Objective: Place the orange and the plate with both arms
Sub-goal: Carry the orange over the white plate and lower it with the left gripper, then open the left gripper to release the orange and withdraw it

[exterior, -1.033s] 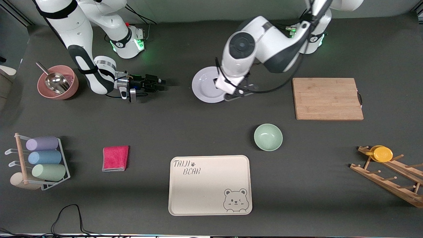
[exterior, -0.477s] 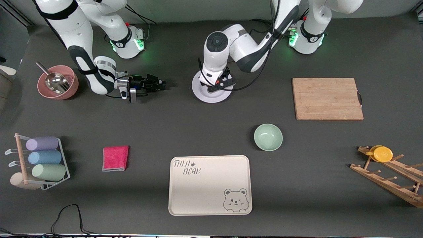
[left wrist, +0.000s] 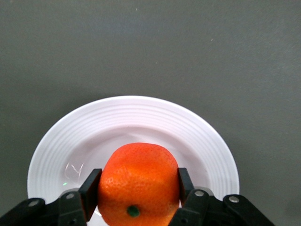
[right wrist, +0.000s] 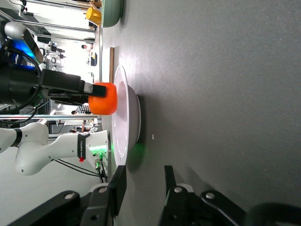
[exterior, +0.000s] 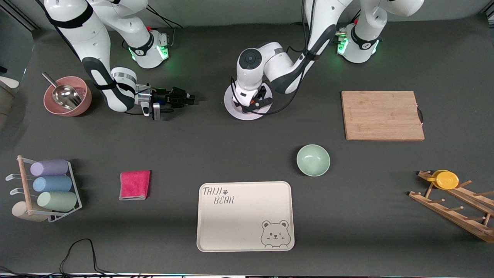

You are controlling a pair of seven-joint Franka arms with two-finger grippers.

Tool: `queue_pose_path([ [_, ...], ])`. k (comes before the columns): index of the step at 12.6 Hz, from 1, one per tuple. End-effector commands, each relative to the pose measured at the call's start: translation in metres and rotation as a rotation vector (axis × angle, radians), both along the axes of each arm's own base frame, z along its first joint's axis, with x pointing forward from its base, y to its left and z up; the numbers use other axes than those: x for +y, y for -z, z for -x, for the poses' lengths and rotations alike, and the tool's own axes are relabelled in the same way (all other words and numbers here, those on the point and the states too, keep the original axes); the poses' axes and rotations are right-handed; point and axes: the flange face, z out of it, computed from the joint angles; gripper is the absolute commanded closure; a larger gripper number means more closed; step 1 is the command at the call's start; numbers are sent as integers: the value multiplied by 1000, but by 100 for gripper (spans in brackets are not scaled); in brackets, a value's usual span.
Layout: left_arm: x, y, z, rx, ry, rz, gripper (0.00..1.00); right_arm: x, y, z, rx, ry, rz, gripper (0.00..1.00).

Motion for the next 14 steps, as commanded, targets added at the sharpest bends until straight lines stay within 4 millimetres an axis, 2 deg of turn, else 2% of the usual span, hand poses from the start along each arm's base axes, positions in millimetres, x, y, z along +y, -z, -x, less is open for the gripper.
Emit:
queue_pose_path([
  [1,-6,1,8,-25,-21,-2,100,0,6,-1,-21,18,-14,61],
  [3,-7,3,10,-23,-19,-2,100,0,7,0,-22,16,-13,61],
  [4,-9,3,14,-21,-24,-2,91,0,8,0,-21,15,-13,61],
  [5,-10,3,15,-22,-47,-2,73,-1,9,1,-23,14,-12,61],
  [6,-12,2,17,-22,-67,-2,1,-1,11,2,-22,12,-11,61],
  [8,-16,0,25,-23,-66,-4,0,3,13,1,-40,48,-12,61],
  [12,-13,-7,20,-27,-71,-8,0,7,17,3,-35,45,-13,61],
  [14,-5,-18,10,-31,-72,-25,0,24,17,1,-39,48,-29,61],
])
